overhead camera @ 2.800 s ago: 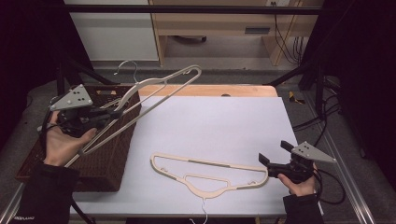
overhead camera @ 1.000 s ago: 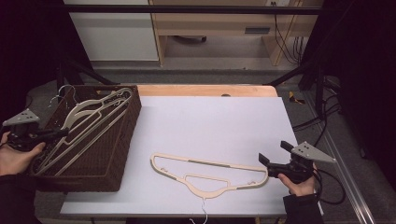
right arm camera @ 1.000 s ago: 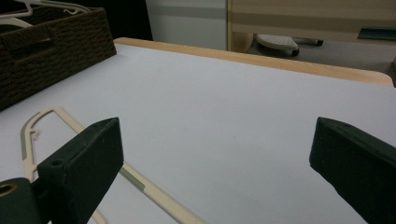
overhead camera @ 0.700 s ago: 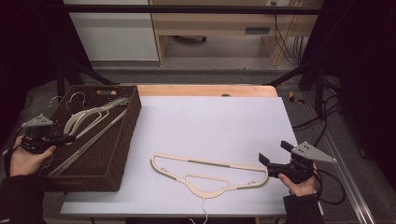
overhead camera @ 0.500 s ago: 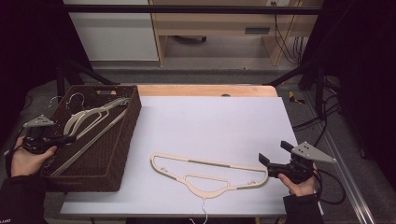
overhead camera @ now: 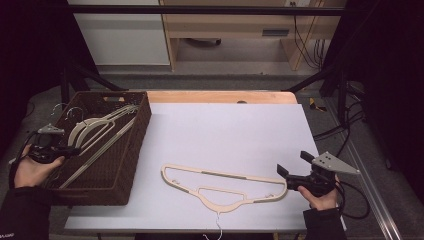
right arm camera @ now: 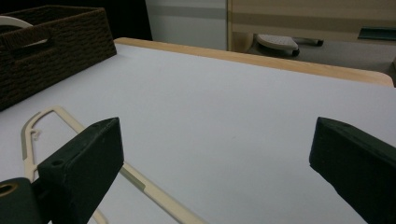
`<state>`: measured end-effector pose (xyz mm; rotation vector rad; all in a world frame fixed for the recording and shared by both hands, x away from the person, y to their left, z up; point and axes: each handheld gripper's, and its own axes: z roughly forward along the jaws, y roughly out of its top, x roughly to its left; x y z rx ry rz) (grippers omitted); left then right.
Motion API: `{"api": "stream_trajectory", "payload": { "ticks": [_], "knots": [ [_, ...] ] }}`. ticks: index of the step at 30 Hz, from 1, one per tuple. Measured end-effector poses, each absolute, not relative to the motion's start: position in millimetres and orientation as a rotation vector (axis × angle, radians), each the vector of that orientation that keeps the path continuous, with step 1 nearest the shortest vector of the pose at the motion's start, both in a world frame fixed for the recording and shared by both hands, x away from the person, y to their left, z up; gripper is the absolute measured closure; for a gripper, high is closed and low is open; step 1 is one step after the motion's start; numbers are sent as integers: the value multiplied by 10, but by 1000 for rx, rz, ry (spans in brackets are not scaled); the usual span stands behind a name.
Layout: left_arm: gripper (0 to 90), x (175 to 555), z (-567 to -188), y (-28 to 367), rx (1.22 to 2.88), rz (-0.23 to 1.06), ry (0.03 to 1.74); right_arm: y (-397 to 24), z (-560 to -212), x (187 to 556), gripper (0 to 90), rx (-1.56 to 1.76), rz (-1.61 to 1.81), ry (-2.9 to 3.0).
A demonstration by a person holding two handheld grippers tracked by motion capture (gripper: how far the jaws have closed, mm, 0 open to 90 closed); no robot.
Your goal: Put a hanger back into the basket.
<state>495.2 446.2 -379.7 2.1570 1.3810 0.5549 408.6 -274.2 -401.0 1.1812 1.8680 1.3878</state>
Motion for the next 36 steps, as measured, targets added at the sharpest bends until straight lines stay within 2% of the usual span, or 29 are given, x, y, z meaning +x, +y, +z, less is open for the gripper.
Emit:
{"api": "stream_trajectory", "payload": {
  "ticks": [4,11,14,22,29,33,36],
  "knots": [
    [784,4902,-3730,4484,2114,590,1395,-2738,-4010,4085,34,1185,1387,1870],
    [694,4726,-3550,4450,2017,666,1369,-2739,-4007,4086,35,1169,1387,1870],
    [602,4662,-3504,4396,1975,683,1333,-2728,-4000,4081,35,1176,1393,1872],
    [433,4415,-3307,4025,1815,760,1166,-2684,-3990,4072,36,1166,1398,1886],
    [270,4268,-3245,3611,1741,726,1002,-2605,-3973,4062,35,1137,1419,1909],
    [168,4204,-3249,3347,1751,698,912,-2539,-3972,4056,36,1125,1429,1933],
    [127,4172,-3275,3128,1758,682,863,-2474,-3980,4056,36,1115,1440,1950]
  ]
}}
